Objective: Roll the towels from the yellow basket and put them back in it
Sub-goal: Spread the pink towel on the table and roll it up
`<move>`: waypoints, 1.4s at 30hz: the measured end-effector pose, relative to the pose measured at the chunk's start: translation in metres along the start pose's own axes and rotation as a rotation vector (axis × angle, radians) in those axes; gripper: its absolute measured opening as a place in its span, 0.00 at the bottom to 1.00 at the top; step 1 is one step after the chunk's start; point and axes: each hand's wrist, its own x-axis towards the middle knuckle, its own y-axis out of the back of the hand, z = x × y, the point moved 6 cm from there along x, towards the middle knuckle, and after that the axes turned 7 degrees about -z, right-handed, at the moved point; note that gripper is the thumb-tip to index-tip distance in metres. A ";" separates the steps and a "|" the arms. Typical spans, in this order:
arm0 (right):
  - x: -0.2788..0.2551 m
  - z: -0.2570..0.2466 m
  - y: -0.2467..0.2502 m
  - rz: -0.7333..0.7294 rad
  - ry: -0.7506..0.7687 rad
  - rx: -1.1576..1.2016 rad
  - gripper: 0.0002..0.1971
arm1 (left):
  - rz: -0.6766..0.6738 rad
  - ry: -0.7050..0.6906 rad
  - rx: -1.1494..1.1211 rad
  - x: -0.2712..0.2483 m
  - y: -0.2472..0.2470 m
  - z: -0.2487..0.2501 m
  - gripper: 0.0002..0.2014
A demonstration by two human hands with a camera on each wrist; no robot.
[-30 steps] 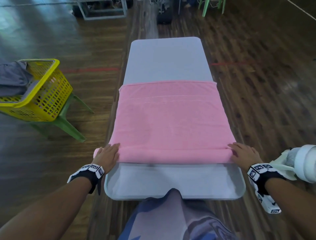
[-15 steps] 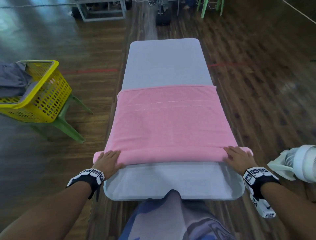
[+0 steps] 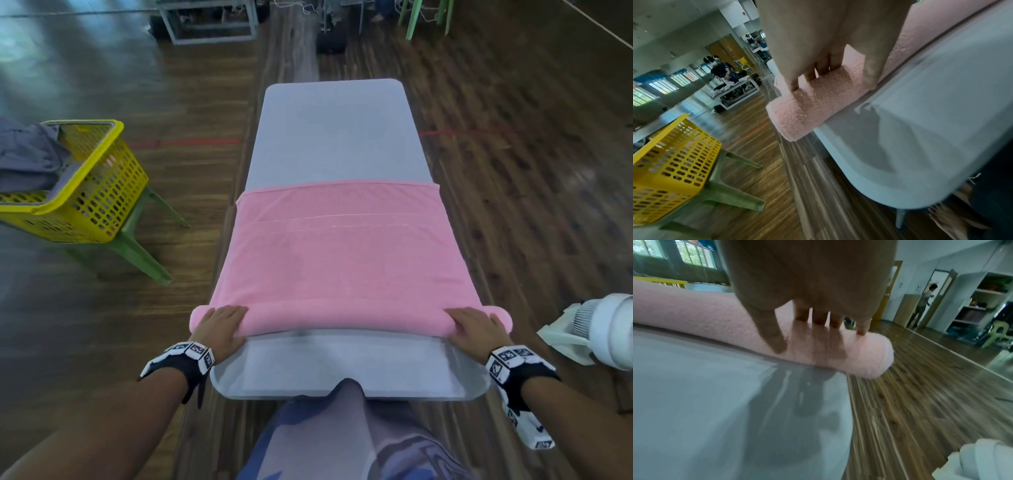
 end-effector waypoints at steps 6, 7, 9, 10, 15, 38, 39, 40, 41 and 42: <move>-0.015 0.000 -0.008 0.164 -0.033 -0.008 0.22 | 0.066 0.036 0.073 -0.014 -0.009 0.006 0.24; -0.017 -0.004 -0.004 0.234 -0.021 0.000 0.21 | 0.107 0.055 0.070 -0.014 -0.007 0.010 0.22; -0.021 -0.016 -0.006 0.331 0.054 0.036 0.21 | 0.187 0.054 0.006 -0.016 -0.004 0.022 0.23; -0.023 -0.022 -0.012 0.332 0.106 0.033 0.23 | 0.199 0.033 -0.007 -0.017 -0.006 0.028 0.23; -0.026 -0.025 -0.032 0.235 0.153 0.012 0.27 | 0.183 0.007 -0.005 -0.027 -0.028 0.042 0.21; 0.042 -0.050 0.018 0.214 0.076 0.067 0.07 | 0.148 0.239 -0.078 0.017 -0.001 0.061 0.17; 0.036 -0.047 0.014 0.244 0.094 0.081 0.08 | 0.182 0.219 -0.105 0.012 -0.003 0.064 0.20; 0.030 -0.045 0.010 0.253 0.112 0.093 0.10 | 0.207 0.193 -0.130 0.008 -0.004 0.065 0.21; 0.026 -0.043 0.006 0.239 0.124 0.103 0.12 | 0.227 0.159 -0.143 0.004 -0.005 0.065 0.23; 0.022 -0.042 0.002 0.224 0.136 0.113 0.15 | 0.238 0.128 -0.150 0.003 -0.005 0.064 0.23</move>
